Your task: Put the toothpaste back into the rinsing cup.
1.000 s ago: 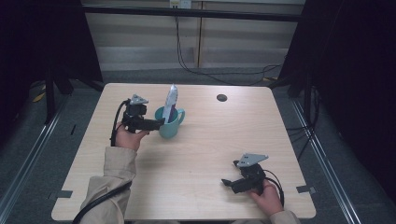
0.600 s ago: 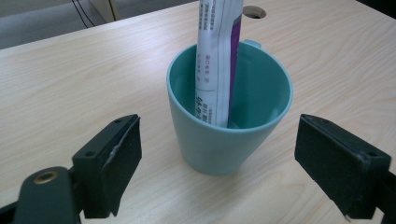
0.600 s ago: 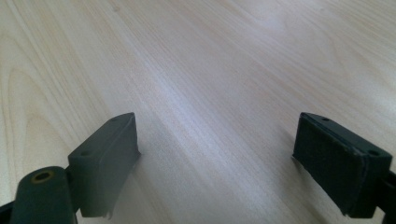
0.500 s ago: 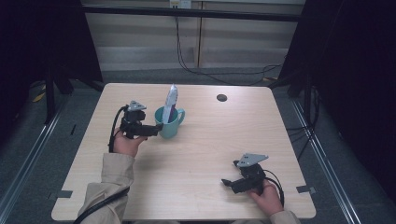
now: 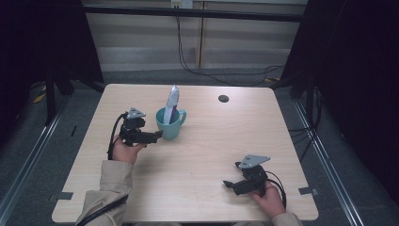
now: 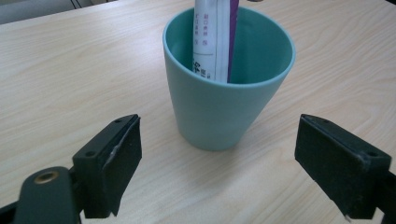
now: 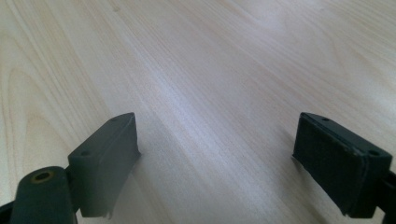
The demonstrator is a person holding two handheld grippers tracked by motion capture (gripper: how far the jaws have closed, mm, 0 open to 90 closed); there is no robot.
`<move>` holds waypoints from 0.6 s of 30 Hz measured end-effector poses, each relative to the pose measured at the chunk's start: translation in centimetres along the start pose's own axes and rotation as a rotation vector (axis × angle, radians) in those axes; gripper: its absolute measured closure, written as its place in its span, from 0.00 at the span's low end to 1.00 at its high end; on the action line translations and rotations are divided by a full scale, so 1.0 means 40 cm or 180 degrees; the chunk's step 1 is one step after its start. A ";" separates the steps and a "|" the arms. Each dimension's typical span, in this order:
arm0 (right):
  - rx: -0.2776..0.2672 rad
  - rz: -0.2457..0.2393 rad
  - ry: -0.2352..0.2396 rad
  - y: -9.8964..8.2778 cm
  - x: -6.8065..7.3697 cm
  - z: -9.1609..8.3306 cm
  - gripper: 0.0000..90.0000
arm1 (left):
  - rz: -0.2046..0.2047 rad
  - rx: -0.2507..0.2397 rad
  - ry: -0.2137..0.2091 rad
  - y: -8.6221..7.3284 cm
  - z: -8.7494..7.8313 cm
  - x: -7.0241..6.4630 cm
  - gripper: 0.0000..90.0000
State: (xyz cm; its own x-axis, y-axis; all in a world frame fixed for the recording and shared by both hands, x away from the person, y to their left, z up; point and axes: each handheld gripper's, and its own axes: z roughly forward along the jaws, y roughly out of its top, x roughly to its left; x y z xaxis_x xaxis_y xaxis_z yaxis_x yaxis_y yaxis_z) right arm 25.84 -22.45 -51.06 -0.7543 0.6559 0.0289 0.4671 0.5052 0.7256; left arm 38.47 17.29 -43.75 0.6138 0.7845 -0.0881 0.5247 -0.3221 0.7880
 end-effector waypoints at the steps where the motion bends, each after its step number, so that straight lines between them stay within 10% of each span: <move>1: 0.0000 0.0000 0.0000 0.000 0.000 0.000 0.14 | -0.0051 -0.0021 -0.0004 -0.004 0.002 -0.002 0.16; 18: 0.0000 0.0001 0.0000 0.000 0.000 0.000 0.14 | -0.0043 0.0042 -0.0068 -0.057 -0.003 0.002 0.16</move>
State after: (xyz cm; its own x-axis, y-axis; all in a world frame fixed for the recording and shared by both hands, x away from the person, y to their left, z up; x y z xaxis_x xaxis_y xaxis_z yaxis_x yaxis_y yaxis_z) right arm 25.84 -22.45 -51.06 -0.7542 0.6561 0.0290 0.4673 0.5051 0.7256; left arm 37.24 18.17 -45.48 0.6191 0.7774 -0.1117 0.5406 -0.3187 0.7785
